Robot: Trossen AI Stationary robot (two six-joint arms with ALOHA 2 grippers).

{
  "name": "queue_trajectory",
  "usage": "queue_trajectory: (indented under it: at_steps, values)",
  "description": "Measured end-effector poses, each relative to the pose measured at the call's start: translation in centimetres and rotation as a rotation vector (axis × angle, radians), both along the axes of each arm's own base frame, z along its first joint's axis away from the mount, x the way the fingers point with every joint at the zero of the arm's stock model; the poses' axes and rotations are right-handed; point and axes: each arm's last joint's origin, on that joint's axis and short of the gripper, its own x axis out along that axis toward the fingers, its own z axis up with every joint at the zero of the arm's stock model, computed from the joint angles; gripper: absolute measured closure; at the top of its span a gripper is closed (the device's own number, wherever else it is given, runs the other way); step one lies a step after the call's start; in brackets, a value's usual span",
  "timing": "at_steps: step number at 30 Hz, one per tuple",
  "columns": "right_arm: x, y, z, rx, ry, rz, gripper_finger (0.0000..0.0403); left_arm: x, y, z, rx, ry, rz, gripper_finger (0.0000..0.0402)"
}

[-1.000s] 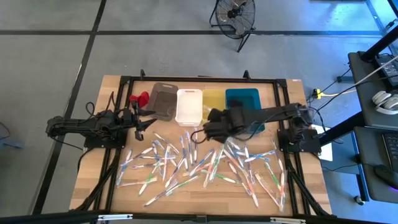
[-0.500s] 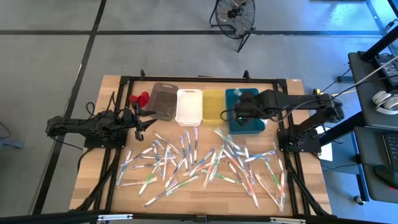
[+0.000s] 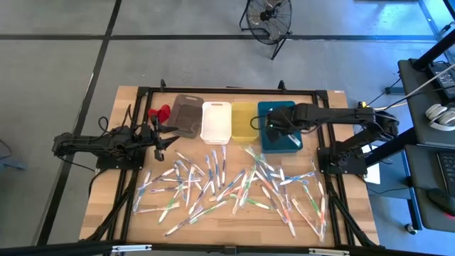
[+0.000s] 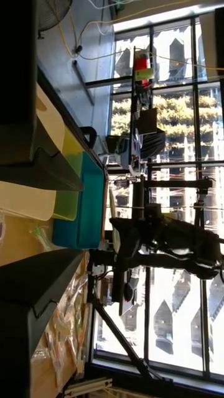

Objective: Pick & Place Toothbrushes
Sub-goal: Put the green toothbrush into the blue bin, then put the orange toothbrush into the black bin

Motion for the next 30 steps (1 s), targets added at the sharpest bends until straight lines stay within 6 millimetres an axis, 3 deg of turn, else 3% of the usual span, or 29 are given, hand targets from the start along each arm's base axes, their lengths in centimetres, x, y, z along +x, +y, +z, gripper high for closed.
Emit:
queue_trajectory:
  at_steps: [19, 30]
  values:
    - [-0.4, -3.0, -5.0, 0.034, -0.103, 0.012, 0.0383, 0.0, 0.0, 0.0, -0.008, -0.002, 0.002, 0.0244]
    - [-0.1, -3.2, -5.6, 0.018, -0.128, 0.06, 0.0276, 0.0, 0.0, 0.0, -0.001, 0.0, 0.003, 0.0244]
